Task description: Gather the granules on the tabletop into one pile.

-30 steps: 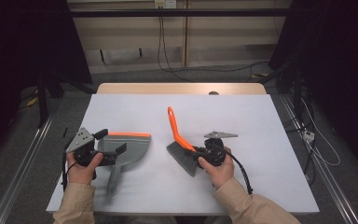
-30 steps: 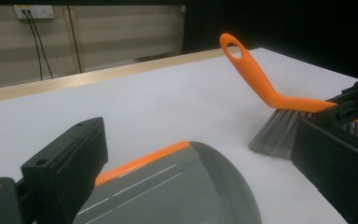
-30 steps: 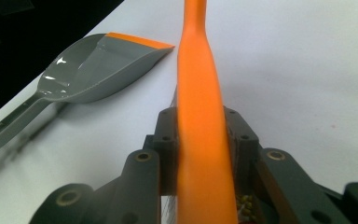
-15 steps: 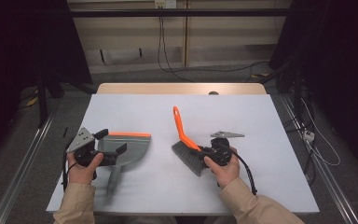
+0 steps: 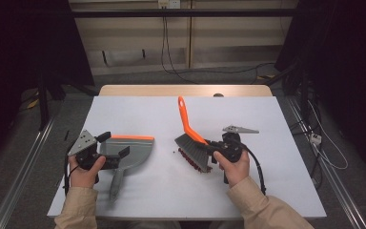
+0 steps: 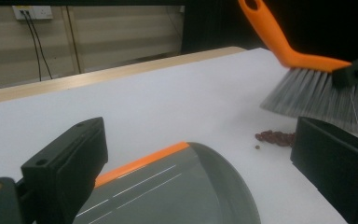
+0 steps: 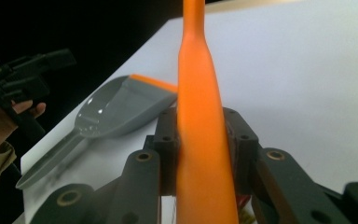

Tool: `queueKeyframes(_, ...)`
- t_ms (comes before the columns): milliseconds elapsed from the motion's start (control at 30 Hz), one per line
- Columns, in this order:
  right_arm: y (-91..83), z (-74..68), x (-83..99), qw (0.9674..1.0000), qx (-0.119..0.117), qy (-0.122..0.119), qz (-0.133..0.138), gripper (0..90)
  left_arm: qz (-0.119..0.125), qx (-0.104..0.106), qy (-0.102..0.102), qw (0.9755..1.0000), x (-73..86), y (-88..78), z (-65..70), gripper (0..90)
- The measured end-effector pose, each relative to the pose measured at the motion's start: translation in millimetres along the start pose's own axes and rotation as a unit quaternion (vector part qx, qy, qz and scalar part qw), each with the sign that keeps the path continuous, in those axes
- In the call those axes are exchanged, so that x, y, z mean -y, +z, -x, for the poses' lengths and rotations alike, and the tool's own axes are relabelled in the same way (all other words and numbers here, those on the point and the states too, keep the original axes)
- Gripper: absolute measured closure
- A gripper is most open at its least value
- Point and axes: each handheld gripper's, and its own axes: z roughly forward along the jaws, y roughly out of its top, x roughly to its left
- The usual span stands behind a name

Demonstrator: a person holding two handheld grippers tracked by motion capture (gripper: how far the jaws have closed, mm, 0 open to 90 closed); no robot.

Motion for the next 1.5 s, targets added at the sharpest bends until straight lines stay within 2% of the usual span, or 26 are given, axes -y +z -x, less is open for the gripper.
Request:
queueKeyframes(33, 0.1, 1.9, -2.3, 1.0000, 0.004, -0.004, 0.005, 71.0, 0.000, 0.000, -0.002, 1.0000, 0.1, 0.2, 0.1, 3.8)
queueKeyframes(133, 5.1, 11.6, -9.8, 0.9993, 0.011, -0.035, 0.008, 71.0, 0.001, 0.000, -0.002, 1.0000, 0.1, 0.4, 0.0, 3.8)
queueKeyframes(267, 18.3, 22.5, -15.8, 0.9954, 0.021, -0.092, -0.014, 70.9, -0.002, 0.001, -0.001, 1.0000, 0.4, 1.0, -0.5, 3.8)
queueKeyframes(367, 28.2, 29.3, -19.8, 0.9897, 0.021, -0.139, -0.027, 71.0, -0.005, 0.000, -0.004, 1.0000, 0.6, 1.0, -0.6, 3.8)
queueKeyframes(433, 34.1, 32.8, -22.0, 0.9840, 0.014, -0.175, -0.029, 70.9, -0.003, 0.001, -0.005, 1.0000, 0.8, 1.4, -0.9, 3.8)
queueKeyframes(533, 41.5, 38.4, -24.0, 0.9805, -0.003, -0.194, -0.027, 71.0, -0.004, 0.001, -0.006, 1.0000, 1.2, 1.9, -1.8, 3.8)
queueKeyframes(667, 50.4, 41.0, -24.6, 0.9738, -0.021, -0.224, -0.032, 71.0, -0.005, 0.001, -0.006, 1.0000, 1.4, 2.2, -1.9, 3.8)
queueKeyframes(733, 53.7, 41.3, -23.9, 0.9695, -0.030, -0.242, -0.029, 70.9, -0.006, 0.001, -0.006, 1.0000, 1.5, 2.5, -2.0, 3.8)
queueKeyframes(767, 56.0, 41.6, -23.6, 0.9659, -0.039, -0.254, -0.032, 70.9, -0.006, 0.001, -0.006, 1.0000, 1.6, 2.6, -2.0, 3.8)
queueKeyframes(833, 59.5, 41.7, -22.6, 0.9602, -0.043, -0.274, -0.032, 70.9, -0.009, 0.000, -0.005, 0.9999, 1.7, 2.7, -2.3, 3.8)
queueKeyframes(867, 61.8, 42.1, -22.3, 0.9561, -0.052, -0.286, -0.037, 70.9, -0.009, -0.001, -0.006, 0.9999, 1.7, 2.7, -2.2, 3.8)
queueKeyframes(1100, 69.9, 42.4, -21.6, 0.9418, -0.083, -0.323, -0.044, 70.9, -0.010, 0.001, -0.007, 0.9999, 2.1, 3.0, -2.4, 3.8)
queueKeyframes(1200, 73.9, 39.5, -21.4, 0.9368, -0.090, -0.334, -0.049, 70.9, -0.009, 0.001, -0.007, 0.9999, 2.1, 2.8, -2.8, 3.8)
queueKeyframes(1233, 74.8, 38.6, -21.1, 0.9363, -0.091, -0.336, -0.050, 70.9, -0.009, 0.000, -0.008, 0.9999, 2.1, 2.6, -2.9, 3.8)
queueKeyframes(1300, 76.6, 36.8, -20.4, 0.9321, -0.101, -0.343, -0.054, 70.9, -0.010, 0.000, -0.006, 0.9999, 2.2, 2.4, -3.5, 3.8)
queueKeyframes(1367, 77.7, 35.5, -19.0, 0.9306, -0.110, -0.345, -0.056, 70.8, -0.010, -0.001, -0.008, 0.9999, 2.5, 2.4, -3.3, 3.8)
queueKeyframes(1500, 77.4, 33.6, -16.6, 0.9236, -0.127, -0.357, -0.061, 70.7, -0.010, 0.000, -0.008, 0.9999, 2.4, 2.3, -3.6, 3.8)
